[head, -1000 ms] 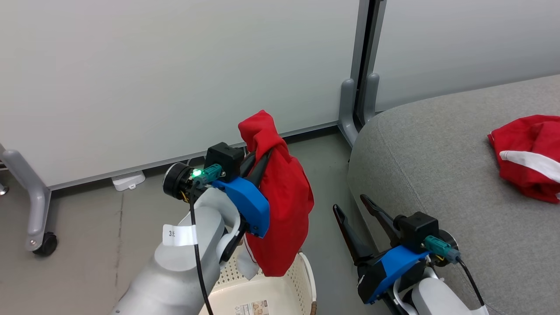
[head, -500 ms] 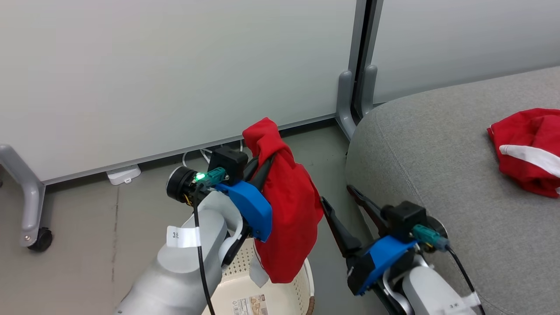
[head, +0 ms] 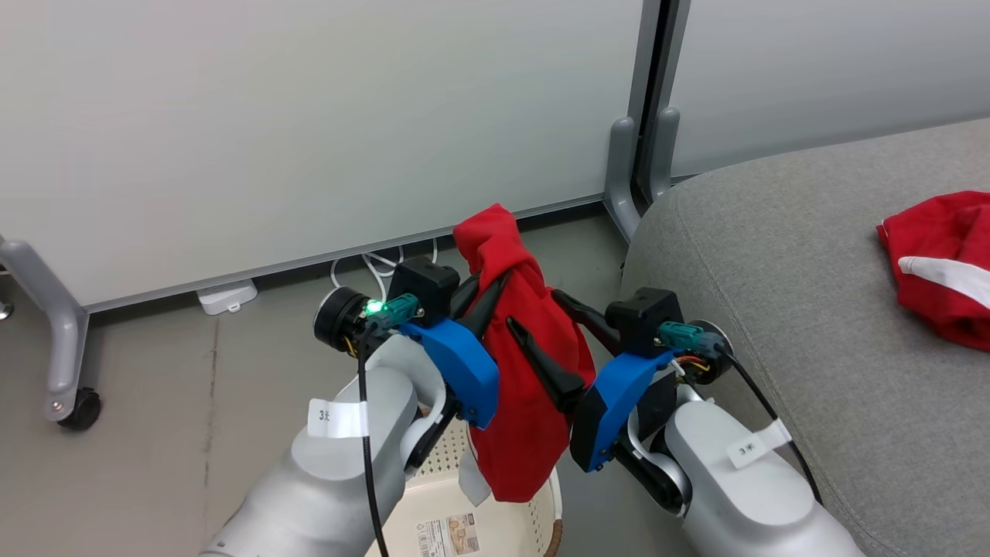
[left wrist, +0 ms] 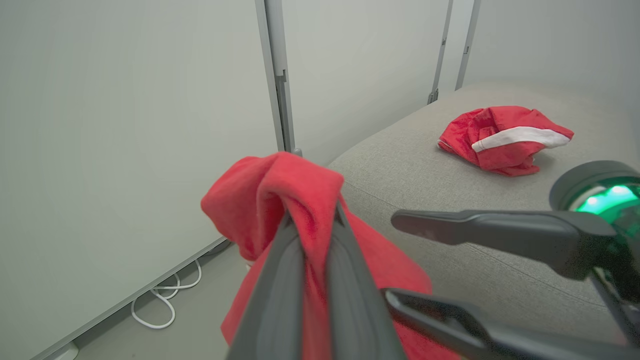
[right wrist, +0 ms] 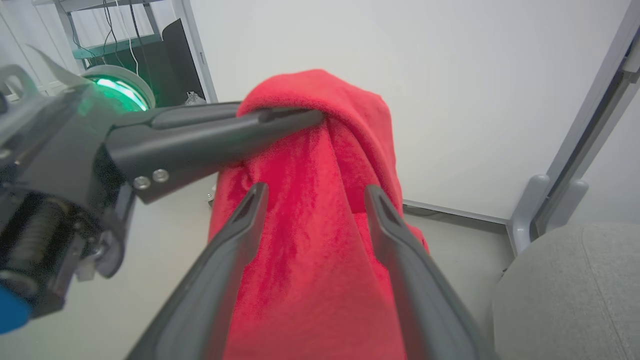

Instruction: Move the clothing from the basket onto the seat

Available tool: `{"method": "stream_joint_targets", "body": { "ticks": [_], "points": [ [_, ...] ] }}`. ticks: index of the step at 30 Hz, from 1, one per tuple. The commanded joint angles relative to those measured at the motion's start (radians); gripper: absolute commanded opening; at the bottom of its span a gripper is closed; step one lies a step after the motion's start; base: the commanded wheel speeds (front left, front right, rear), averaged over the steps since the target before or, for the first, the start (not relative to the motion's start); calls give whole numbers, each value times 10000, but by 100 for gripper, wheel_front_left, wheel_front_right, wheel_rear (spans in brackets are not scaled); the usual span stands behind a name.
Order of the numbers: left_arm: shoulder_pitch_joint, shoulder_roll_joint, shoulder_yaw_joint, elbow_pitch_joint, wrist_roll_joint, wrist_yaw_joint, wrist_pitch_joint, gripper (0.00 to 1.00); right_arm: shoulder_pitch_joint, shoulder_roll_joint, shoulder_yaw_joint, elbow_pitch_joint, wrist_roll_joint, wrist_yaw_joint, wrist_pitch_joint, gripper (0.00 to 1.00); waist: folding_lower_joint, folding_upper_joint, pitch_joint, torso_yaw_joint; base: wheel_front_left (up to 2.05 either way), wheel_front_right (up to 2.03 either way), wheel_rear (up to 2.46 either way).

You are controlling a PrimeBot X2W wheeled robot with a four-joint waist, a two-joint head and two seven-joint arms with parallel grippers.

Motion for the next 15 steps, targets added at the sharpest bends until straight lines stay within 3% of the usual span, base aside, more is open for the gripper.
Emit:
{"method": "stream_joint_targets", "body": {
  "ticks": [1, 15],
  "points": [
    [-133, 6, -81, -69, -84, -9, -41, 0, -252, -24, 153, 256, 178, 3, 6, 100, 0, 0, 9, 40, 0, 0, 0],
    [-265, 205, -1028, -536, -813, -9, -36, 0, -1315, -24, 2742, 2240, 2413, 3, 159, 100, 0, 0, 4, 254, 0, 0, 0]
  ]
}}
